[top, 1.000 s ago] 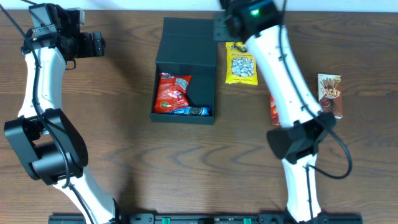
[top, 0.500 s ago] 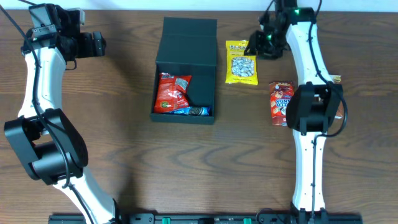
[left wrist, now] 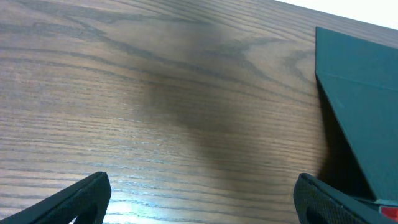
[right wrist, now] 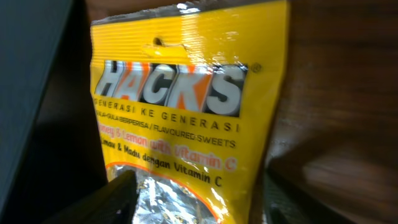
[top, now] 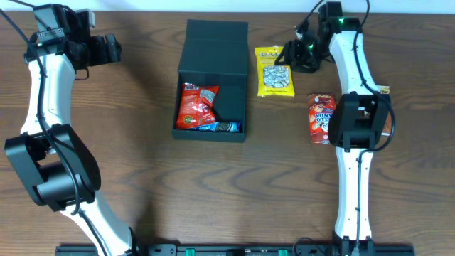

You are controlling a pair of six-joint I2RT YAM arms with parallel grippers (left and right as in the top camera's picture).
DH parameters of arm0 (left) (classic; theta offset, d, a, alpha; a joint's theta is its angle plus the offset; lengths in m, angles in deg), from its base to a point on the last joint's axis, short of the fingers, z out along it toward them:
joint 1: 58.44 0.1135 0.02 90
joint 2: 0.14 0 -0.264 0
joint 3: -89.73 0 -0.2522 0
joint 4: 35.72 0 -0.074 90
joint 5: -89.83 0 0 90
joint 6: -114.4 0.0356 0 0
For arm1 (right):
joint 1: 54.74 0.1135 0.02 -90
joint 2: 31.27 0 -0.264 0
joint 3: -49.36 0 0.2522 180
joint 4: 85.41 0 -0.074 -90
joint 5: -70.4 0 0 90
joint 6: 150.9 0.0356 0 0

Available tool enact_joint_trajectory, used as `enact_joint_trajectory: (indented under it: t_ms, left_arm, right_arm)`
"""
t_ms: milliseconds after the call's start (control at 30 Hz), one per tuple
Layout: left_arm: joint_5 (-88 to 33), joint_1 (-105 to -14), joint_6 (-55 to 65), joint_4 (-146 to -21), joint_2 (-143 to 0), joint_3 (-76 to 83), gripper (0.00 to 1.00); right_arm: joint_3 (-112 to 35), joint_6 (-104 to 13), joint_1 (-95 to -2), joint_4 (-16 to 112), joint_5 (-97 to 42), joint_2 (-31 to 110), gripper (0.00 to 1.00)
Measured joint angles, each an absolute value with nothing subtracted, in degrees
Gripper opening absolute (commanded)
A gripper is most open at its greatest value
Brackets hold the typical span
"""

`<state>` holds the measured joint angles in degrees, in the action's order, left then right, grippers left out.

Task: Pack container
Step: 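Regrasp the yellow Hacks bag by its top edge with the right gripper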

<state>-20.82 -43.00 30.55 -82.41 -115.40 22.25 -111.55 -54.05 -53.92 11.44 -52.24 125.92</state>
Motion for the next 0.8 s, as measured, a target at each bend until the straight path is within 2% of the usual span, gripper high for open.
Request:
enact_joint_trajectory:
  t_ms: [100,233,800]
  left_arm:
    - [-20.79,-43.0,30.37,-82.43,-115.4,22.25,0.95]
    - [-20.82,-43.0,30.37,-82.43,-115.4,22.25,0.95]
    - [-20.82,-43.0,30.35,-82.52,-115.4,22.25,0.95]
  right_arm:
    - [-111.55,-53.9,-53.92,11.42,-52.53,126.55,0.27]
    - [-111.55,-53.98,-53.92,11.4,-53.79,126.9,0.02]
    - [-113.41,-52.13,-53.95,12.77,-62.95,126.72,0.01]
